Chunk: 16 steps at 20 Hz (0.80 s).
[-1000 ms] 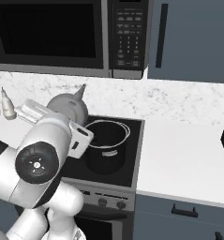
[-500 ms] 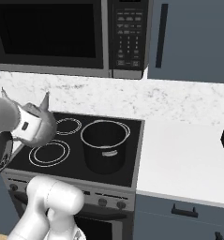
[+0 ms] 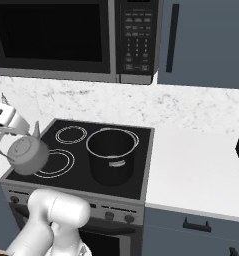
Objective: Pick the kettle from the counter and place it on a stove burner. Then turn the burner on.
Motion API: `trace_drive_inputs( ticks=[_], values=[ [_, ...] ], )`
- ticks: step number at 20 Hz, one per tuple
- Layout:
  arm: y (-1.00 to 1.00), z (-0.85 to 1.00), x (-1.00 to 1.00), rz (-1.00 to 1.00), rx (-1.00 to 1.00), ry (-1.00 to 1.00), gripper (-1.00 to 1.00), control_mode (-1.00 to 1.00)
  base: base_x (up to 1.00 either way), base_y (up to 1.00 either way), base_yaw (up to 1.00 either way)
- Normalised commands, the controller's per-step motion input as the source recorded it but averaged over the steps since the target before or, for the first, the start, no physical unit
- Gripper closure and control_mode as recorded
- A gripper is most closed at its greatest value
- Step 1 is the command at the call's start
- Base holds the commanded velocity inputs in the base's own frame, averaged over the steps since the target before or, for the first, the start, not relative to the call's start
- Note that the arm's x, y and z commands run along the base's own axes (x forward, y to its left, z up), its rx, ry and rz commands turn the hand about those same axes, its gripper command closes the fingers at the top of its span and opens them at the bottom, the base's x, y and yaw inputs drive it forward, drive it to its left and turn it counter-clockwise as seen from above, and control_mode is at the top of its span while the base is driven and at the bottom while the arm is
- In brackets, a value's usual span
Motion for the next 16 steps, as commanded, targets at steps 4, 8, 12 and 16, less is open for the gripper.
trace_drive_inputs(
  ticks=[4, 8, 12, 16],
  values=[
    [0.87, -0.68, 0.61, 0.06, -0.12, 0.3, 1.0, -1.0, 0.0, 0.0, 0.0],
    [0.61, -0.33, 0.37, 0.07, 0.0, 0.04, 1.0, -1.0, 0.0, 0.0, 0.0],
    [0.18, -0.31, 0.88, 0.0, 0.08, 0.0, 1.0, -1.0, 0.0, 0.0, 0.0],
    [-0.11, -0.27, 0.74, 0.0, 0.11, -0.1, 1.0, -1.0, 0.0, 0.0, 0.0]
  ],
)
